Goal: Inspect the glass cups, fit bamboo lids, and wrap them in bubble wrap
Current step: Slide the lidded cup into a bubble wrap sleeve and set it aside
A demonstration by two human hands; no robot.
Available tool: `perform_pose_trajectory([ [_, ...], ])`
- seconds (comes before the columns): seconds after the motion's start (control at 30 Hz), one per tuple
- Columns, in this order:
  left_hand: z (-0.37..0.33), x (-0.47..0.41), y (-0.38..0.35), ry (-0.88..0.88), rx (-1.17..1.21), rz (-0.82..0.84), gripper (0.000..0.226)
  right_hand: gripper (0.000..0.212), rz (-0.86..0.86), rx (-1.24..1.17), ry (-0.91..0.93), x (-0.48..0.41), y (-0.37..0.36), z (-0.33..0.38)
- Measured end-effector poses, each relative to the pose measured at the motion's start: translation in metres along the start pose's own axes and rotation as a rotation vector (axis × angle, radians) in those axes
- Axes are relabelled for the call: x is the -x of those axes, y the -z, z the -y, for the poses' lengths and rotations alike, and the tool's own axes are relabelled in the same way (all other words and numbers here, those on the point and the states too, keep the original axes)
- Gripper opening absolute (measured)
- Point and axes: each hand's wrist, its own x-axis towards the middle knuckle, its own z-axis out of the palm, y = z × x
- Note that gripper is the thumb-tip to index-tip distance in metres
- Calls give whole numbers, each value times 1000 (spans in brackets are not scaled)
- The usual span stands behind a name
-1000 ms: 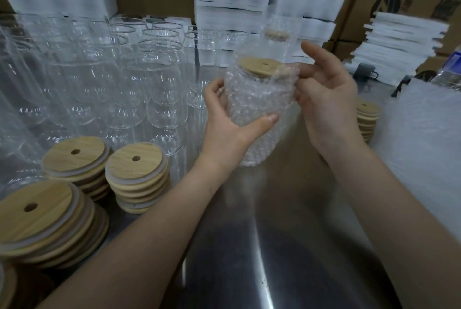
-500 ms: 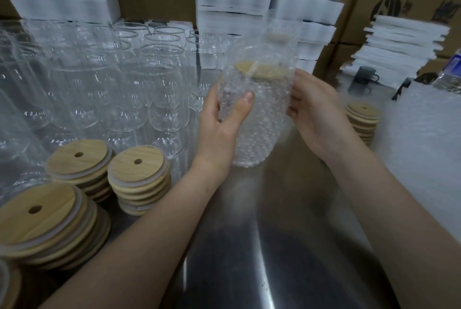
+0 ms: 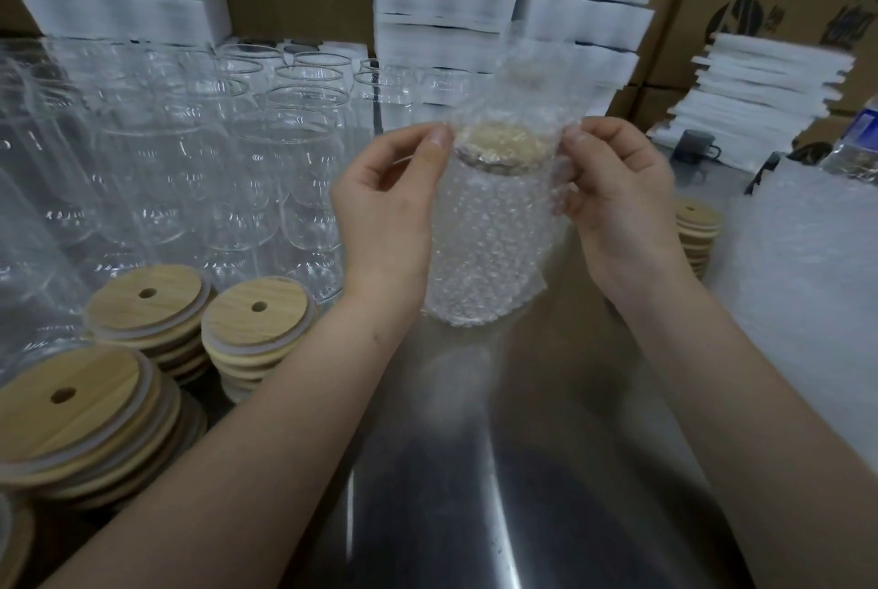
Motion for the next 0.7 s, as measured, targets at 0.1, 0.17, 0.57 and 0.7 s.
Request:
perform_pose_trajectory([
  [0.1,-11,-5,-2,-53,-7,-43,12,19,15,-48,-20,0,-1,2],
  [0.17,-16,-8,-4,-83,8,-63,8,13,48,-64,-21,-1,0,4],
  [0.57,0,-6,10,70,-53,322,113,22,58,58,12,2,-3,5],
  [0.7,10,-6,11,74,78,284,21,31,23,55,40,2,-4,3],
])
